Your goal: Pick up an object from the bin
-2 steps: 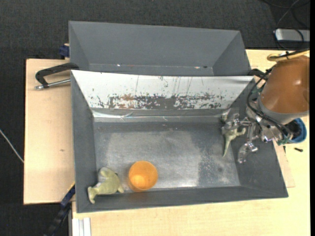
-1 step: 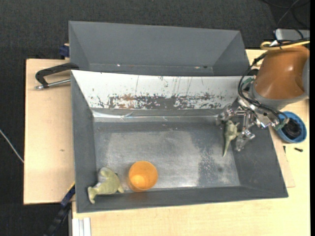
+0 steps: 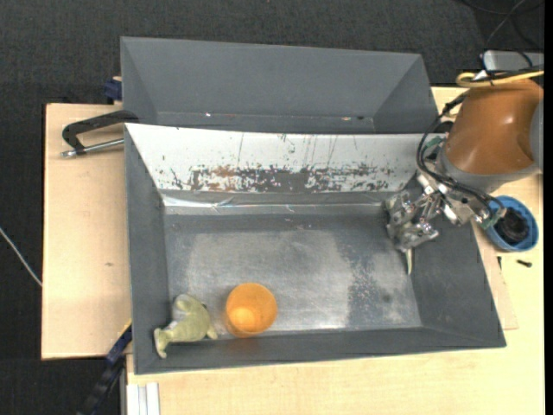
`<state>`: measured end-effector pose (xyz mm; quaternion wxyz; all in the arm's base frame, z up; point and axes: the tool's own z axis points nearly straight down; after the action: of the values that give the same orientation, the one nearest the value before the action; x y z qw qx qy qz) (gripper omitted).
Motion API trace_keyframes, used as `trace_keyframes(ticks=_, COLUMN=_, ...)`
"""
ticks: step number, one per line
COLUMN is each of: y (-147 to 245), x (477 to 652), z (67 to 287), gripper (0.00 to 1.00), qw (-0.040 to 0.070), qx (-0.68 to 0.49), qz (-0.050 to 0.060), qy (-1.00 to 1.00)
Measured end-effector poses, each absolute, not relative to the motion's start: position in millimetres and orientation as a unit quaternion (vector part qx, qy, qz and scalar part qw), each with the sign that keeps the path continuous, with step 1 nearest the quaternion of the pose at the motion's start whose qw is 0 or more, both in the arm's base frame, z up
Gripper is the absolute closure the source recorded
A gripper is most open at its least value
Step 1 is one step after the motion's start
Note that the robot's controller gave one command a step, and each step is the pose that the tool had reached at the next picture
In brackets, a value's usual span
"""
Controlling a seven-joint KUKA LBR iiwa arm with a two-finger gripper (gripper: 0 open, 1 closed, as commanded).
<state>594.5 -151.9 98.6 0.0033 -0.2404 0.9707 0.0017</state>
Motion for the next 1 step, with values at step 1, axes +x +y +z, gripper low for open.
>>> trace_keyframes(ticks=1, y=-111.8, x=582.5, z=149.6, gripper=1.00, qw=0.004, qx=-0.018, qz=0.001, qy=1.000)
